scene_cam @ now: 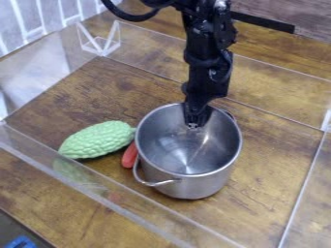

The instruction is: Move the pink spoon to the left

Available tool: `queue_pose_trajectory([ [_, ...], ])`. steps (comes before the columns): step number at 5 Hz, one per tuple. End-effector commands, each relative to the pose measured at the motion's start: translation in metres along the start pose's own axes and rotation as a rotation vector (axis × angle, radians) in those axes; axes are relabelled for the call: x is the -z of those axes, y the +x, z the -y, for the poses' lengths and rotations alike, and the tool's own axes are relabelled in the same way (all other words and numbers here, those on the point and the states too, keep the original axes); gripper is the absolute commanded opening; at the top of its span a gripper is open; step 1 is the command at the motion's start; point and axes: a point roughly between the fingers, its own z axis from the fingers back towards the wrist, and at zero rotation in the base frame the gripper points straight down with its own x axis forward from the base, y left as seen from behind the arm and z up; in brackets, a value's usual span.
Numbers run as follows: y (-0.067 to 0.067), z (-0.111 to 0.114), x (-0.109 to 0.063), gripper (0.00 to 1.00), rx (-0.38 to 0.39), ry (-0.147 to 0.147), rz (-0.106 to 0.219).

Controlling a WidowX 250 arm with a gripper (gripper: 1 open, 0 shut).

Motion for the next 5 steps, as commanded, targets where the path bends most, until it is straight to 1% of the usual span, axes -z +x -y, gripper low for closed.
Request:
queue_pose_trajectory([
  [1,0.0051,-0.0106,-0.0116,0.00,0.002,0.052,0.029],
  [5,0.0089,-0.0126,-0.0086,0.00,0.007,0.050,0.034],
])
